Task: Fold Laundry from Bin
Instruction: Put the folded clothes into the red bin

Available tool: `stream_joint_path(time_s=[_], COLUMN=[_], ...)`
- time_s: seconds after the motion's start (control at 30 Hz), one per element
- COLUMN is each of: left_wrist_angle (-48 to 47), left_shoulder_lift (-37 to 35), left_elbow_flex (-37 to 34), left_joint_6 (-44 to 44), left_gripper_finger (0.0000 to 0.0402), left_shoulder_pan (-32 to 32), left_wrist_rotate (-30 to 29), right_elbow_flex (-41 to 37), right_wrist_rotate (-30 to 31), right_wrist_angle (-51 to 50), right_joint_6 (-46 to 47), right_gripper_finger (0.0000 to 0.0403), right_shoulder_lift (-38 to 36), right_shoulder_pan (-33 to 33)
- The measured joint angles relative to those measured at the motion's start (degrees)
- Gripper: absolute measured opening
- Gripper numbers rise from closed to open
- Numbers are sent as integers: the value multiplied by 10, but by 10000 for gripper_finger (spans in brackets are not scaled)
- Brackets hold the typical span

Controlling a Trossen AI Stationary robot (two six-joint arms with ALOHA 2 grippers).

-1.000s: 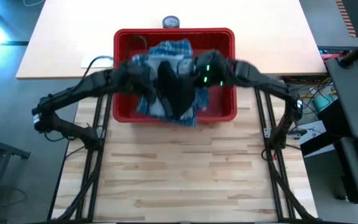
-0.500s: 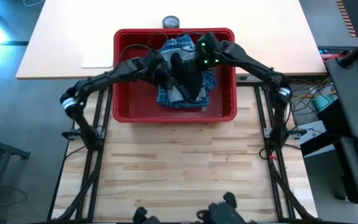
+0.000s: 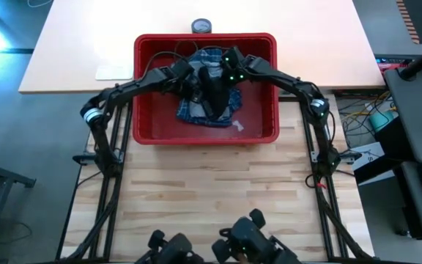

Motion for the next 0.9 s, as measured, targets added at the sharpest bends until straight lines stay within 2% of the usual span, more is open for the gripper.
stream_joint_path(time_s=[0.17, 0.37, 0.57, 0.77, 0.9], left_wrist_angle=[-45, -98, -208, -240, -190], left_shoulder_lift=[21, 7, -37, -123, -215], left_elbow_flex=[0, 3, 32, 17, -24], left_joint_6=[-2, 5, 23, 5, -24], left_gripper_finger=[60, 156, 242, 271, 269], left_shoulder_pan=[3, 11, 20, 17, -5], left_wrist_rotate=[-2, -27, -105, -123, -139], right_elbow_flex=[6, 9, 15, 14, 13], right_wrist_rotate=[2, 44, 113, 188, 202], right_wrist_angle=[-3, -35, -129, -204, -210], right_joint_6=[-26, -32, -50, -55, -43], right_gripper_finger=[46, 143, 227, 262, 265], right_shoulder_lift=[20, 16, -32, -86, -132], right_shoulder_pan=[-4, -6, -6, 3, 8])
